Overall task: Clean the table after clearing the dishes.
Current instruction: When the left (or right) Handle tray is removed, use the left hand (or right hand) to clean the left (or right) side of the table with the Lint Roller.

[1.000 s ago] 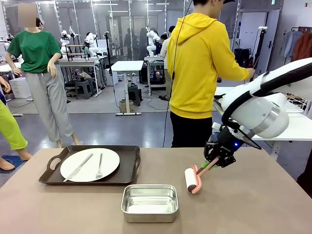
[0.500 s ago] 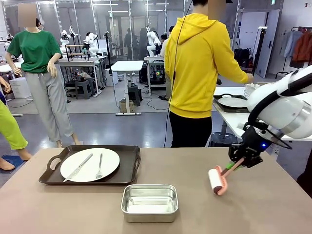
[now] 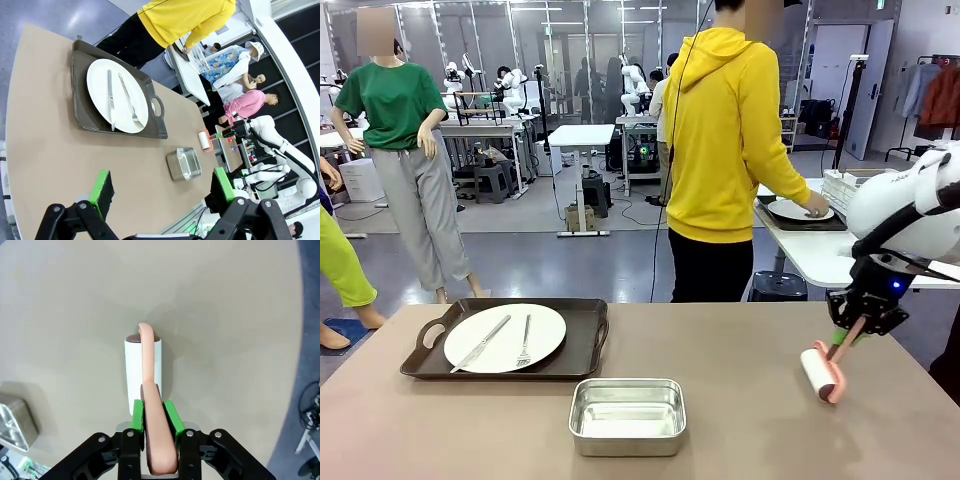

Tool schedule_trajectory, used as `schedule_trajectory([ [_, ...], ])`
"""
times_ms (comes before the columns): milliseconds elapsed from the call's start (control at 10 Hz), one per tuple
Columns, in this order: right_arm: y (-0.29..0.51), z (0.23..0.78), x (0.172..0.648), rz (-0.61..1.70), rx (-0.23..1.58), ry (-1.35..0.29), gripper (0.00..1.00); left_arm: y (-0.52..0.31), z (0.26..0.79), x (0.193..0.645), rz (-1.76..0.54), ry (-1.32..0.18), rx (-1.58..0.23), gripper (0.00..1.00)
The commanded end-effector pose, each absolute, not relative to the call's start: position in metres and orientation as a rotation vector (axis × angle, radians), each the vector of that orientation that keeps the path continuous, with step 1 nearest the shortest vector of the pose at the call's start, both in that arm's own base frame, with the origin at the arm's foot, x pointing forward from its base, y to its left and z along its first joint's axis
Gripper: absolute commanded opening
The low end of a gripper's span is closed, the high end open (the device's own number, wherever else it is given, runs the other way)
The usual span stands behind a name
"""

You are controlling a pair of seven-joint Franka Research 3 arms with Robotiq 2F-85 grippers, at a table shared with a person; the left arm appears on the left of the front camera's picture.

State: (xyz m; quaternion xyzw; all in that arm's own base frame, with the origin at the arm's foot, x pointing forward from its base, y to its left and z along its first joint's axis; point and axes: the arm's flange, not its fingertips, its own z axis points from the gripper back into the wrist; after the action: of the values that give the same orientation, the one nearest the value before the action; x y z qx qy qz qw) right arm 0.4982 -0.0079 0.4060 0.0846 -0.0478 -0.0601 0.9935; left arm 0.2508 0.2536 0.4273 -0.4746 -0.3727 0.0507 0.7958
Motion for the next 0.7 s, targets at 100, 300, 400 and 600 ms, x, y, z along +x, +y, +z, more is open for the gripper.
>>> schedule_trajectory([
  [100, -0.027, 0.409, 0.498, -0.200, -0.102, -0.052, 0.22, 0.255, 0.428, 0.250, 0.097, -0.807, -1.028, 1.00],
  [300, -0.038, 0.424, 0.490, -0.218, -0.166, -0.036, 0.22, 0.255, 0.428, 0.250, 0.097, -0.807, -1.028, 1.00],
  [400, -0.040, 0.436, 0.483, -0.212, -0.176, -0.044, 0.22, 0.255, 0.428, 0.250, 0.097, -0.807, -1.028, 1.00],
  [600, -0.019, 0.461, 0.474, -0.143, -0.110, -0.109, 0.22, 0.255, 0.428, 0.250, 0.097, -0.807, -1.028, 1.00],
])
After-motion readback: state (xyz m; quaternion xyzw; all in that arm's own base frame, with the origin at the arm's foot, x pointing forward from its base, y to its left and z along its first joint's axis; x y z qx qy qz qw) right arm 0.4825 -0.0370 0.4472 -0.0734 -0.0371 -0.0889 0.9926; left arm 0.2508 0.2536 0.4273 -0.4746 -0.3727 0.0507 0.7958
